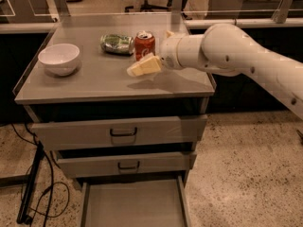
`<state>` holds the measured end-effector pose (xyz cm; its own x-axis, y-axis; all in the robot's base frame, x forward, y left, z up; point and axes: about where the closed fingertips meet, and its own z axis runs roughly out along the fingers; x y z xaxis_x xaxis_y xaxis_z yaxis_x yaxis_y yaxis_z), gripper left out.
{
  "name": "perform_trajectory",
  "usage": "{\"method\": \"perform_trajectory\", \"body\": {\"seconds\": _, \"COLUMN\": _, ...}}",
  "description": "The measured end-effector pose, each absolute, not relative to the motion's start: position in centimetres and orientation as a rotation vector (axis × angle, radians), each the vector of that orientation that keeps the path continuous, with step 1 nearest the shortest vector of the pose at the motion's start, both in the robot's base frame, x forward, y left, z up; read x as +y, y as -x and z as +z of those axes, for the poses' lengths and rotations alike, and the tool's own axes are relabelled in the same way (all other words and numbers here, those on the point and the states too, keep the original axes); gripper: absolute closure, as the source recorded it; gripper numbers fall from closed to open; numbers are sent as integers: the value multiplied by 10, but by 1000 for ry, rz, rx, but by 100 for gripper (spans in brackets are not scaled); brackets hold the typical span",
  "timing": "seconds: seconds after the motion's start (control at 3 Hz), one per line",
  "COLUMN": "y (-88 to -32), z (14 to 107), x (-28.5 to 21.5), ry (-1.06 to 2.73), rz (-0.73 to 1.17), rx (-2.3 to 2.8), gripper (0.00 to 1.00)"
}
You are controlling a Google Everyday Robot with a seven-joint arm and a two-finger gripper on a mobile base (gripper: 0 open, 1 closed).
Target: Place coke can into bottom drawer
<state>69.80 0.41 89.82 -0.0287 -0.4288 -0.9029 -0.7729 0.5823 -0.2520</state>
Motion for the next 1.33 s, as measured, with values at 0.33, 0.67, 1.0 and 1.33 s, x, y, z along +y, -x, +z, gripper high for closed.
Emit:
{"method": "perform_trajectory", "body": {"seconds": 0.33, "y": -740, "z": 887, "x": 14, "ry": 989, "rz": 365, "rx": 1662, "gripper": 0}}
{"method": "perform_trajectory", "body": {"seconds": 0.67, "y": -740, "z": 887, "x": 14, "ry": 989, "rz": 366, "rx": 1662, "gripper": 0}}
{"method": "perform_trajectory", "body": {"seconds": 1.0, "y": -740, "z": 887, "x": 14, "ry": 990, "rz": 366, "rx": 1662, "gripper": 19}}
{"method": "perform_trajectory", "body": {"seconds": 1.33, "y": -740, "z": 887, "x": 14, "ry": 990, "rz": 366, "rx": 1662, "gripper": 43}}
